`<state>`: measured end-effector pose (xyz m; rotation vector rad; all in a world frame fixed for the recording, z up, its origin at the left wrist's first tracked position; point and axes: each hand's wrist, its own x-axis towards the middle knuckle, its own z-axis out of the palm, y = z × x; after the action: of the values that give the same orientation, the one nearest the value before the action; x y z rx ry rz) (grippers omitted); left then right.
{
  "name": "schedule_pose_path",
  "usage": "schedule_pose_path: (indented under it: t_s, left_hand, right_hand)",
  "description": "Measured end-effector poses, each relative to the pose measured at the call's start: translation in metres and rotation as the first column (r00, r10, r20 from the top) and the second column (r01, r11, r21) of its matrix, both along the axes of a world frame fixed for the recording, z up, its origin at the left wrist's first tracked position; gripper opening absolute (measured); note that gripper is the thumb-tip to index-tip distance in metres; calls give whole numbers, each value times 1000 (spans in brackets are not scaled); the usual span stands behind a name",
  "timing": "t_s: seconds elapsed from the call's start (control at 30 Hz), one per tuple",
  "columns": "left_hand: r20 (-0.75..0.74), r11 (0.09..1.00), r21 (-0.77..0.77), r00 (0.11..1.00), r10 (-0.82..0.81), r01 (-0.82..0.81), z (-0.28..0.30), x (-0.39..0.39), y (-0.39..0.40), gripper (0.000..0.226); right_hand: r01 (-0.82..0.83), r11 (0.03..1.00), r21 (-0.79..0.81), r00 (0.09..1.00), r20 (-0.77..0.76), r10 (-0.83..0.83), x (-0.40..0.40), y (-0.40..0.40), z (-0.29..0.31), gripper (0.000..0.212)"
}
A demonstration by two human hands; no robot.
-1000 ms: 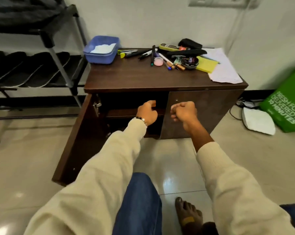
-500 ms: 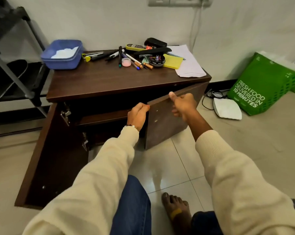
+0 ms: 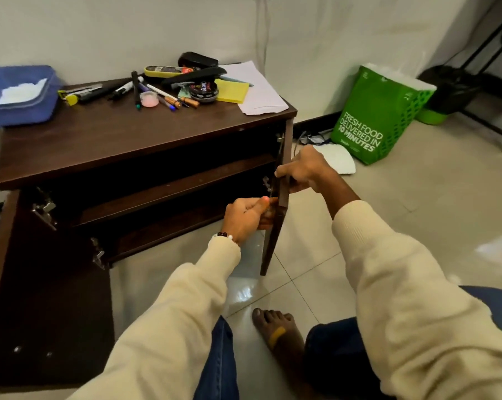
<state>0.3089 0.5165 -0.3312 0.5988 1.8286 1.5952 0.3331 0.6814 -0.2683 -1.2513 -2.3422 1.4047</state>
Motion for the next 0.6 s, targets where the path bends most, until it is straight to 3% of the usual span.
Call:
schedule_pose_path:
  t_s: [0.2, 0.3, 0.37, 0.6]
  left_hand:
    - [250, 948, 78, 915, -317, 308, -12, 47, 40, 42]
    - [377, 937, 84, 859, -346, 340, -14, 67, 68, 51]
    - [362, 941, 55, 871, -332, 335, -10, 71, 84, 54]
    - [98, 962, -60, 961, -260, 266, 1, 32, 134, 69]
  right_hand:
    - [106, 990, -89, 992, -55, -111, 62, 41, -7, 20]
    - [175, 978, -114, 973, -130, -190, 88, 58, -11, 27]
    - [215, 974, -73, 959, -173, -224, 97, 68, -14, 31]
    - [235, 972, -14, 936, -267, -230, 115, 87, -24, 36]
